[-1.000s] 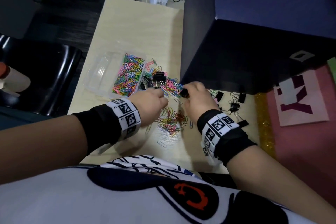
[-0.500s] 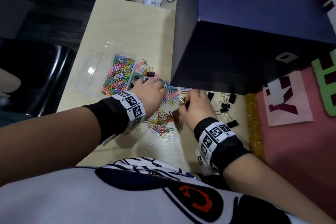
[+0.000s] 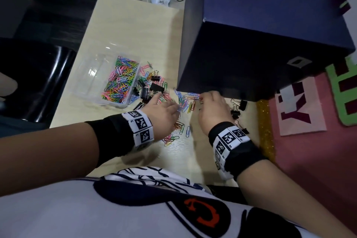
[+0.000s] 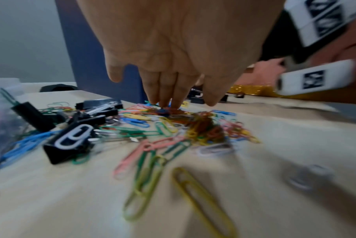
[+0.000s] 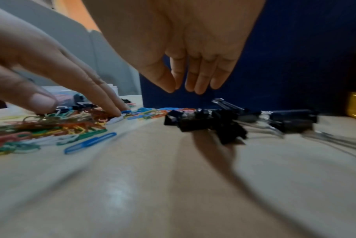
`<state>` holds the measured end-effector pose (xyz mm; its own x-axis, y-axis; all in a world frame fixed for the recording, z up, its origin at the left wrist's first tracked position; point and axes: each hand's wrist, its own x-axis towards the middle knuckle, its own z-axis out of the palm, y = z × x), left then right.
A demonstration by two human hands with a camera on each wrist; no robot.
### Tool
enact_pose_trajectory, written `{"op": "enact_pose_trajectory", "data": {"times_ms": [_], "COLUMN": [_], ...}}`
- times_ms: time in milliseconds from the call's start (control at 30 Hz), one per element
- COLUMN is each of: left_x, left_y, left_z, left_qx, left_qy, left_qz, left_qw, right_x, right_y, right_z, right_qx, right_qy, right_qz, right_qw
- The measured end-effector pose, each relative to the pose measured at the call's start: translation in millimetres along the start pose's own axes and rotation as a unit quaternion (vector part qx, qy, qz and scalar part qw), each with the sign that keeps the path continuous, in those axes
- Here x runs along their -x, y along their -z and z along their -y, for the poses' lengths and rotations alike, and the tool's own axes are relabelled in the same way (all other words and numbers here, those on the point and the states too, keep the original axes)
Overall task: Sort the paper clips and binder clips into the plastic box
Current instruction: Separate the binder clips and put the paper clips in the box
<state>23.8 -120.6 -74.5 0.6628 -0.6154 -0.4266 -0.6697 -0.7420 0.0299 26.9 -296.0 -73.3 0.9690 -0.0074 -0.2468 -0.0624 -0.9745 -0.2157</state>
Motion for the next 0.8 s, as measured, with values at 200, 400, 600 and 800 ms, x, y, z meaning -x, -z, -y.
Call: {"op": "enact_pose_trajectory", "data": {"times_ms": [200,400,600,800], "left_x": [3.2,-7.8,-2.7,-15.6], "left_y": [6.1,10.7,6.5,13.4], "left_z": [-0.2,16.9,9.6,-10.2], "left_qx": [0.022,0.055,0.033,0.045], "left_qy": [-0.017,0.048,0.022,-0.027], "left_qz": [-0.021,-0.005,-0.002,0.022], "left_qw": [0.999,0.997,0.999,0.998], "right_x": [-2.4,10.6,4.2,10.8], "right_y": [-5.1,-7.8,-3.8,-3.7], "right_z": [15.9,17.6,-17.0,-28.4], "right_qx": [0.068,0.046,0.051,0.075], "right_qy": [0.041,0.107,-0.042,-0.099], "right_qz": [0.080,0.120,0.020,0.034], "right_qw": [0.994,0.986,0.998,0.992]}}
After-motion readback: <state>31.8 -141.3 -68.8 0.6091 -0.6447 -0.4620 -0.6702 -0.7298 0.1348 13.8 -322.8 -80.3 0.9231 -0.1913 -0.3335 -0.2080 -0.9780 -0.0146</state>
